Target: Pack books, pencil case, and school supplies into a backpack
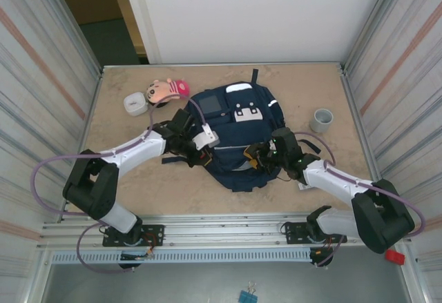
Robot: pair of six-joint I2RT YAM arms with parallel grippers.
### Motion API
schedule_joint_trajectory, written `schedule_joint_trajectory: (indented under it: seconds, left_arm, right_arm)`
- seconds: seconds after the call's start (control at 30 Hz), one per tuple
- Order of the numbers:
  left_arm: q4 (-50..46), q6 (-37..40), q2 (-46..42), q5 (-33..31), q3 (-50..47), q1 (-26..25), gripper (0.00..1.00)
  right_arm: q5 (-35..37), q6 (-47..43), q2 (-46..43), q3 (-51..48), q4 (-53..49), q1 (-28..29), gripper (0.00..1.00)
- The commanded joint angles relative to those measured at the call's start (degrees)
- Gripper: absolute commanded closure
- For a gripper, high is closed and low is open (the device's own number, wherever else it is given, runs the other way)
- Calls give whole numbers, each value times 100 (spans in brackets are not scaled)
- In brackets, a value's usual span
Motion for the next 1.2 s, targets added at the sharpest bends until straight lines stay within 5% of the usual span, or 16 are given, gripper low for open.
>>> schedule_joint_trajectory:
  seconds: [0.0,0.13,0.27,0.47,0.7,1.03,1.1,1.13,1.17]
  left_arm:
    - [-385,-30,-82,441,199,-407,100]
    - [-344,-193,-218,249,177,-686,86]
    - [-207,-206,-743,-49,112,-723,55]
    - [179,1279,-1503,-1236,-221,-611,19]
    - [841,3239,-888,-1702,-106,-223,8]
    - [1412,4229,670,-1686,489,-258,6]
    - [1336,4196,810,-1609,559,-280,28]
    - [1266,4139,836,-1622,587,-316,53]
    - [1191,4068,825,-1614,582,-358,66]
  right_arm:
    - [148,-161,66,127,663,-76,68]
    - [7,-471,13,246,434,-257,69]
    - [-325,-1043,-243,359,-188,-649,69]
    - [-1003,-2376,-566,784,-1438,-1144,55]
    - [-1364,-2986,-626,984,-2041,-1440,43]
    - [-1451,-3223,-419,1021,-2237,-1520,40]
    - [-1470,-3311,-346,1020,-2263,-1572,40]
    - [-1486,-3389,-307,1018,-2286,-1635,40]
    - [-1485,-3475,-266,1030,-2315,-1702,40]
